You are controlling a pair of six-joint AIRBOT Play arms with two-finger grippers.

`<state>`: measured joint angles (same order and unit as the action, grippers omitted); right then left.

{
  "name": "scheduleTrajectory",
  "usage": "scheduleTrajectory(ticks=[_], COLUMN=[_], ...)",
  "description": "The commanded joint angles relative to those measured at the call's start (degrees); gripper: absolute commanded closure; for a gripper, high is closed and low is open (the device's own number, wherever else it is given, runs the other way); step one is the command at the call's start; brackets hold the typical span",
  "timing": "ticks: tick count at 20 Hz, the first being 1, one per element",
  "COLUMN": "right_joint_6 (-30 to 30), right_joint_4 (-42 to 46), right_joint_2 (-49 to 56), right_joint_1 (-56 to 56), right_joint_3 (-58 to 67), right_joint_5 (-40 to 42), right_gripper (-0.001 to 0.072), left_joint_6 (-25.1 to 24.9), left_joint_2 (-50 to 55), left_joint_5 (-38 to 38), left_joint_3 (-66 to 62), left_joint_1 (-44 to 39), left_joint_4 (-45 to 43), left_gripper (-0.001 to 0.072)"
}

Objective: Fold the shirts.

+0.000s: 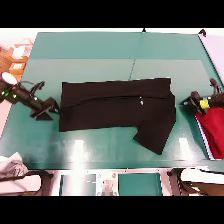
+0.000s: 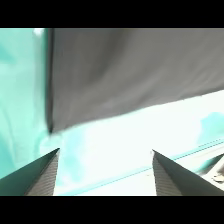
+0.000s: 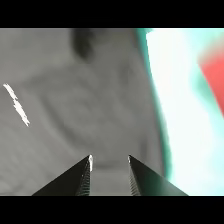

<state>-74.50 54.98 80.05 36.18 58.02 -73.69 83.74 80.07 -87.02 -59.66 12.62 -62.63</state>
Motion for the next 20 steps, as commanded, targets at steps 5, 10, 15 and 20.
scheduleTrajectory(ticks=[5,10,15,20], right_joint_6=[2.75,3.39,7.74,8.15], right_joint_4=[-0.72,-5.66,-13.25,-13.86], right_joint_2=[-19.93,-22.1,-22.1,-22.1], right_joint_1=[10.47,10.36,10.34,10.34], right_joint_3=[-26.23,-34.4,-40.0,-43.32], right_joint_5=[9.01,14.16,17.44,16.24], right_gripper=[0.0426,0.0426,0.0425,0.0238], left_joint_6=[5.86,5.49,1.6,1.68], left_joint_2=[-33.99,-36.72,-34.82,-31.17], left_joint_5=[22.86,40.94,59.47,73.75], left_joint_3=[32.85,46.99,51.87,51.71], left_joint_1=[0.04,0.02,-8.66,-18.86], left_joint_4=[4.0,20.76,34.12,45.97], left_gripper=[0.007,0.007,0.0071,0.0075])
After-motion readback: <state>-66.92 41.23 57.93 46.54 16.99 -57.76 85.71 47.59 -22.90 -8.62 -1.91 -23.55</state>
